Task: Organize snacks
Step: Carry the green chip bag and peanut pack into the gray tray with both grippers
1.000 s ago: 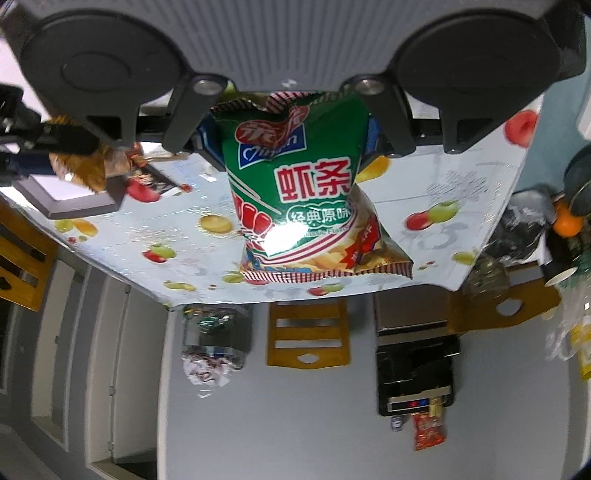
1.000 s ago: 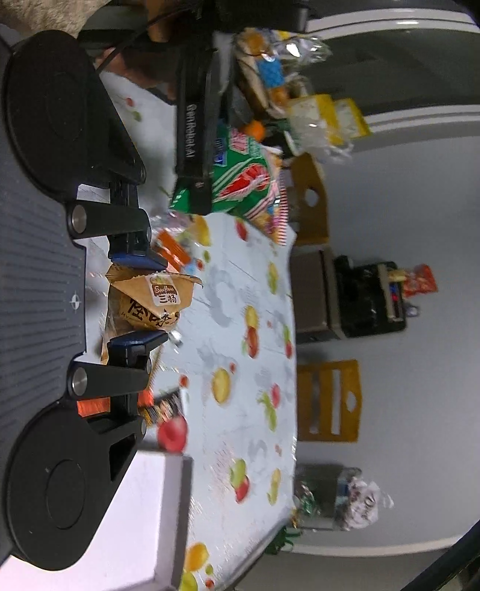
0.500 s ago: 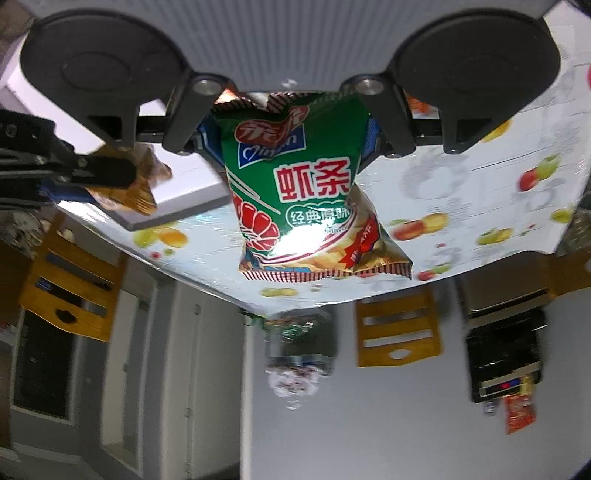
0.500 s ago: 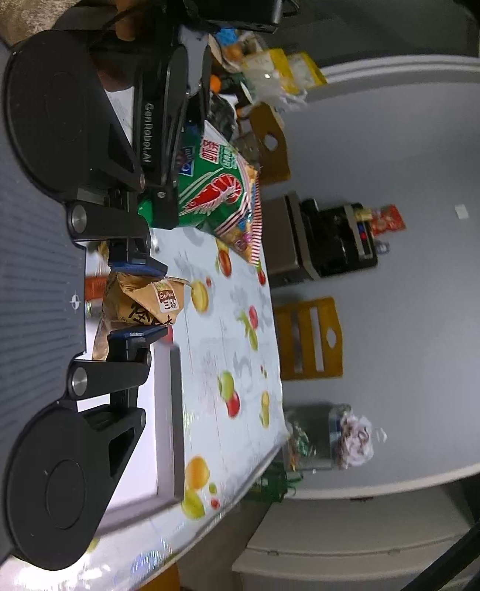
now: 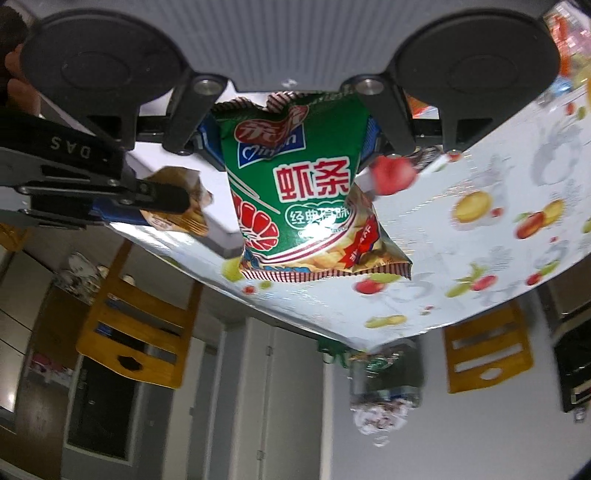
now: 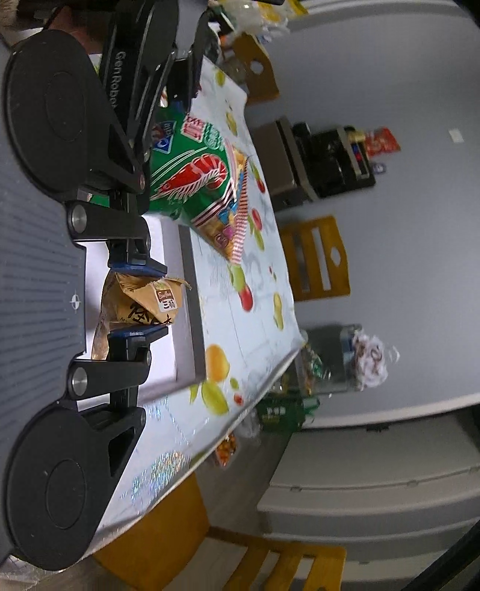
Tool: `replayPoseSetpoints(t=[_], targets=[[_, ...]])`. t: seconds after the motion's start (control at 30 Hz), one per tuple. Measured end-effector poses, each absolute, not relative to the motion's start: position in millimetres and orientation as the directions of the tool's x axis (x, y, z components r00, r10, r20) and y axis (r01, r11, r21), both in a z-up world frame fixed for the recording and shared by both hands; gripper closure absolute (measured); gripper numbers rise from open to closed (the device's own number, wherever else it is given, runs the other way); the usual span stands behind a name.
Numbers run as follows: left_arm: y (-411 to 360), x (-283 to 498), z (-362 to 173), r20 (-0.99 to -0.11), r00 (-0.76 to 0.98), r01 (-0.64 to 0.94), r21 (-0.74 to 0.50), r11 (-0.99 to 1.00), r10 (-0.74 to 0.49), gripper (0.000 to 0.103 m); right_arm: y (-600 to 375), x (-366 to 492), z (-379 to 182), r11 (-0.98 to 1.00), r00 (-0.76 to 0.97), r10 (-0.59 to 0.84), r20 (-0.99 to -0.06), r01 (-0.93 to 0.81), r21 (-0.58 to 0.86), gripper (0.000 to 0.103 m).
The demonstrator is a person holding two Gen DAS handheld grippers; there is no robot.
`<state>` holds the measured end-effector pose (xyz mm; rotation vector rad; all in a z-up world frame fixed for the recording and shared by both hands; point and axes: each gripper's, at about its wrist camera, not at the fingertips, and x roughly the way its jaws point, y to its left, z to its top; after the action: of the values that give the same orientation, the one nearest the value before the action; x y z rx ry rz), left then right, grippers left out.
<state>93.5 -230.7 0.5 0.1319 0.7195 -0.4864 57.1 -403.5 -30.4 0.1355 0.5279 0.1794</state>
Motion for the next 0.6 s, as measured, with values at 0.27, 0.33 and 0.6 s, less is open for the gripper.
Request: replayPoseSetpoints(t=[0.27, 0.33, 0.6], targets=[[-245.3, 116.8, -32.1, -0.705, 0.581, 0.533, -0.048, 0.845, -0.406, 0.035, -403.1, 60.8, -44.2, 0.988, 0.856, 0.137, -0.498, -0.08, 0.133, 0.075], [-247.5, 121.1, -37.3, -0.706, 0.585, 0.534, -0.034, 0.845, -0.398, 0.035, -402.0, 62.6, -46.9, 0.989, 0.853, 0.13, -0.505, -0.076, 0.126, 0.075], [-251.6, 125.4, -44.3, -0.703, 0.595, 0.55, 0.002, 0.835, -0.39, 0.034, -400.6, 67.7, -51.5, 0.988, 0.841, 0.124, -0.526, -0.058, 0.14, 0.074]])
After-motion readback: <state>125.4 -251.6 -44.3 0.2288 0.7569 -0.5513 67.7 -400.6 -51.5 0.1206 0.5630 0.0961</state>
